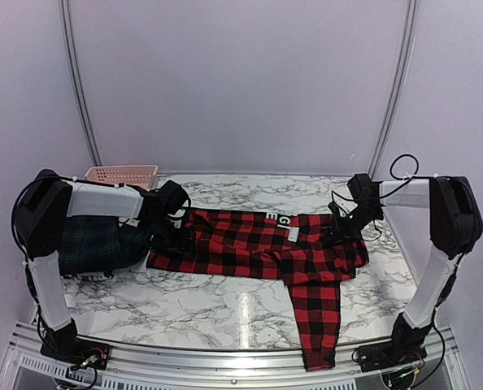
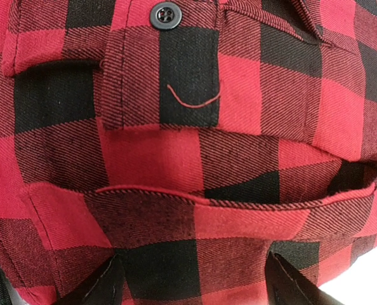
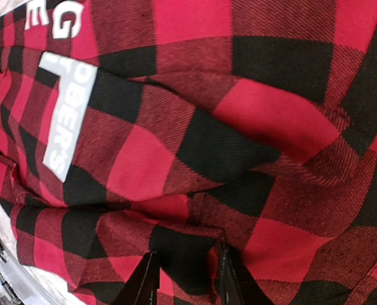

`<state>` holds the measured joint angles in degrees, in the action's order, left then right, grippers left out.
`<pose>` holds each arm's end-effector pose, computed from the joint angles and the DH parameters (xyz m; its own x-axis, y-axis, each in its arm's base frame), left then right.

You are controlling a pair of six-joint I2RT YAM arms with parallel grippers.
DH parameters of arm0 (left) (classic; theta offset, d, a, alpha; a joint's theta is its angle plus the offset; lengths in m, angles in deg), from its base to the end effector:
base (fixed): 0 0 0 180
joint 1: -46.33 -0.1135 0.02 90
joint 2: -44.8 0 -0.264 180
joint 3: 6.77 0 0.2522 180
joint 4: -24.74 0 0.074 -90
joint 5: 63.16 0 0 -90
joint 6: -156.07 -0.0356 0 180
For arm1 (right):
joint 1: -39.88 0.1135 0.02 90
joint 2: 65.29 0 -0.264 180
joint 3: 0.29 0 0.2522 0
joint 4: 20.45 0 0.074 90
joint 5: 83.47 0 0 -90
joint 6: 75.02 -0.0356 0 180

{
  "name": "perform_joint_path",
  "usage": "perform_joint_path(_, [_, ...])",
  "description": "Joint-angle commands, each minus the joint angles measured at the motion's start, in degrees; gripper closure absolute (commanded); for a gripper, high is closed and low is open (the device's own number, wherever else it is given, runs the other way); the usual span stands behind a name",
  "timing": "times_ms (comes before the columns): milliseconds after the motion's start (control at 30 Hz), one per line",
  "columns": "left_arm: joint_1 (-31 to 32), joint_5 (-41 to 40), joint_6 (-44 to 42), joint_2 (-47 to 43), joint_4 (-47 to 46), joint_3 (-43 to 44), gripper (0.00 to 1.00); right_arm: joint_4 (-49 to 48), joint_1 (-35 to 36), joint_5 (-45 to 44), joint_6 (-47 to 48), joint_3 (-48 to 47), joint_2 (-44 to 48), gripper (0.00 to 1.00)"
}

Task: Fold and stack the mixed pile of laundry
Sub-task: Smooth out the rectangle-folded T-shirt at the center of the board.

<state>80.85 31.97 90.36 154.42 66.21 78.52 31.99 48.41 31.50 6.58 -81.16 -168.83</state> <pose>0.3140 -0.2198 0.1584 -0.9296 0.1421 -0.3401 0.2328 0.9417 -0.2430 0.3358 0.0656 0.1703 -0.9808 -0.0132 -0.1946 -0.0995 0.8919 0.4411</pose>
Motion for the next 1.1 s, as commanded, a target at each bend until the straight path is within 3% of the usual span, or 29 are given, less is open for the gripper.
perform_joint_path(0, [-0.3,0.4,-0.4,2.0,1.9,1.1,0.21,0.2,0.8,-2.8,-0.1,-2.6,-1.4,0.68])
perform_joint_path(167, [-0.3,0.7,-0.4,2.6,2.0,1.4,0.21,0.0,1.0,-2.0,-0.3,-4.1,-2.7,0.72])
perform_joint_path(333, [-0.5,0.4,-0.4,2.7,2.0,1.2,0.21,0.2,1.1,-1.9,-0.5,-4.5,-1.7,1.0])
perform_joint_path(733, [-1.6,-1.5,0.7,2.1,2.0,-1.4,0.21,-0.6,-2.0,-4.1,-1.2,1.5,7.5,1.0])
perform_joint_path(967, [-1.7,-1.8,0.4,2.3,2.0,-0.7,0.2,-2.9,-2.6,-3.7,-1.4,3.3,5.7,1.0])
perform_joint_path(1033, [-1.6,-2.1,-0.5,0.8,1.3,-0.5,0.17,-3.7,-2.8,-3.6,-2.0,3.4,5.1,1.0])
perform_joint_path(1067, [-1.2,-2.1,-1.6,-0.7,0.4,-0.4,0.1,-3.9,-2.9,-3.2,-2.3,3.2,4.9,1.0])
